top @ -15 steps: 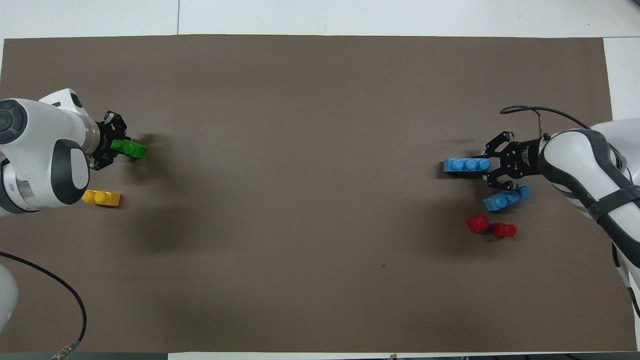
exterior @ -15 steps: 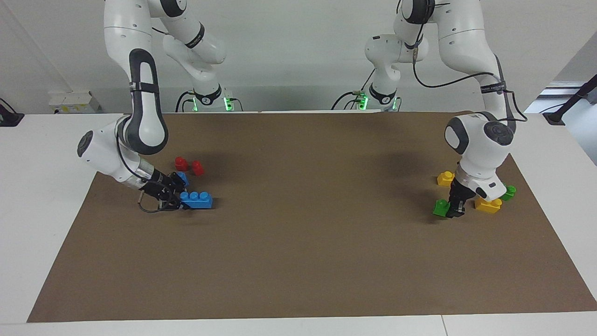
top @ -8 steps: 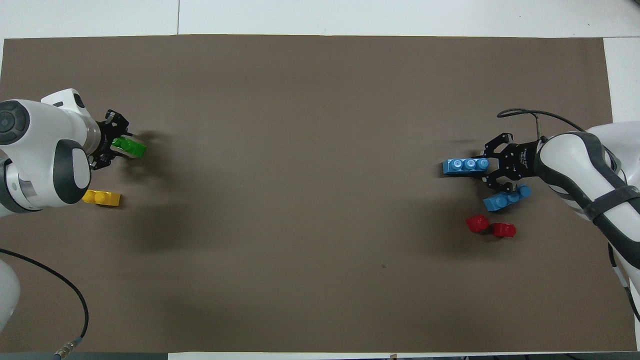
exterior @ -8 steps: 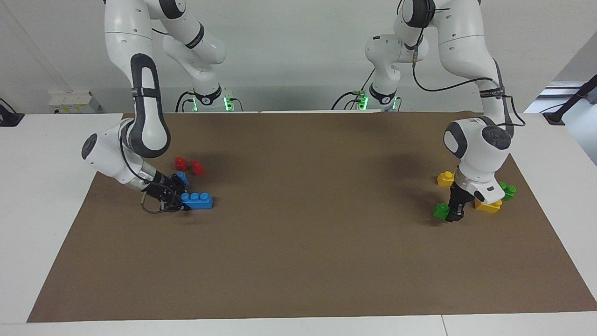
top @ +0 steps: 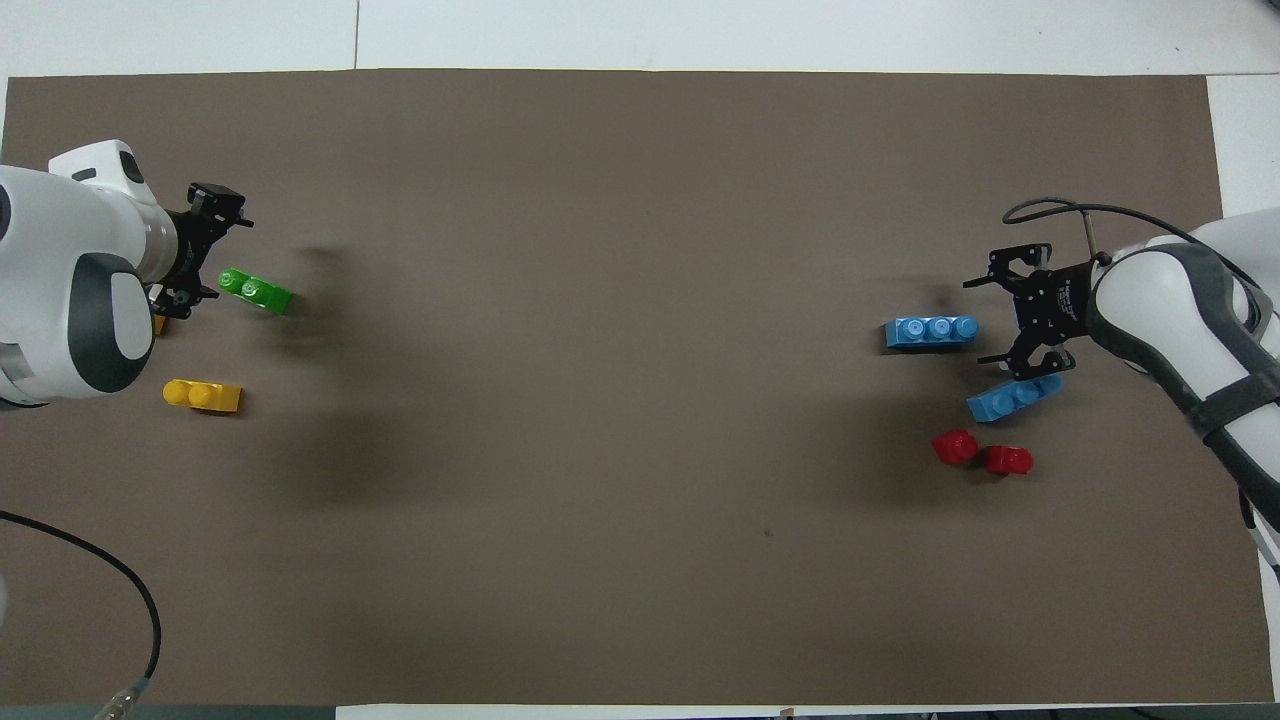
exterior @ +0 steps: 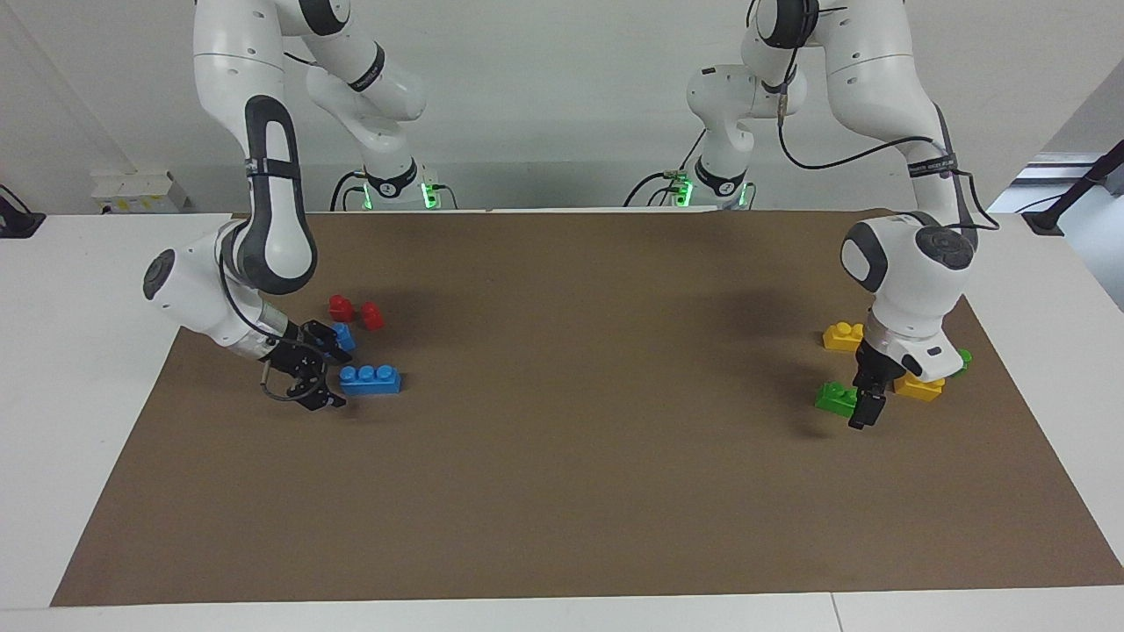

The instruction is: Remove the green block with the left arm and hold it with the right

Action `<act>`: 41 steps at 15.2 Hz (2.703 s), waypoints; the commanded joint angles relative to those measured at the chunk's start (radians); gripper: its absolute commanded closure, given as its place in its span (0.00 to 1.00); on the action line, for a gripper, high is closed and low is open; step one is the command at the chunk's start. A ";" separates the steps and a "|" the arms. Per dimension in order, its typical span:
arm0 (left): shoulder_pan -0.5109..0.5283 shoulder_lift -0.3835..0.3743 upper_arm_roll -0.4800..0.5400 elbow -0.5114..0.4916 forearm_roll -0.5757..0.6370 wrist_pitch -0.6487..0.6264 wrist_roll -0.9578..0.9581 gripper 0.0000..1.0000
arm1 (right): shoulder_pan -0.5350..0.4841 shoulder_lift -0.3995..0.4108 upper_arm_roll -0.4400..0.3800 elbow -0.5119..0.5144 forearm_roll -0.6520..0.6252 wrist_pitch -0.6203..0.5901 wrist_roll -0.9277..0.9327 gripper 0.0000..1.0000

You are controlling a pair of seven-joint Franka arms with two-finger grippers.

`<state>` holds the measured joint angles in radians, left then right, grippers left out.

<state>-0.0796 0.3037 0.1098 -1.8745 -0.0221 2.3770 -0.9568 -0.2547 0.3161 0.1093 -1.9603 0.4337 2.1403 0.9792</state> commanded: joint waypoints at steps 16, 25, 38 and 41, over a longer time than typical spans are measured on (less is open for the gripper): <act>-0.014 -0.341 -0.001 0.136 -0.007 -0.608 0.771 0.00 | 0.060 -0.465 0.020 0.087 -0.352 -0.505 -0.898 0.00; -0.015 -0.383 -0.025 0.209 -0.002 -0.837 0.948 0.00 | 0.100 -0.338 0.020 0.293 -0.432 -0.543 -0.939 0.00; -0.015 -0.403 -0.048 0.207 0.041 -0.837 0.948 0.00 | 0.097 -0.313 0.020 0.327 -0.447 -0.563 -0.939 0.00; -0.015 -0.403 -0.048 0.207 0.041 -0.835 0.948 0.00 | 0.098 -0.313 0.020 0.325 -0.472 -0.563 -0.950 0.00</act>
<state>-0.0887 -0.0886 0.0602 -1.6705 -0.0009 1.5582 -0.0206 -0.1504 -0.0093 0.1243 -1.6580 -0.0123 1.6009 0.0645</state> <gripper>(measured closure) 0.000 0.000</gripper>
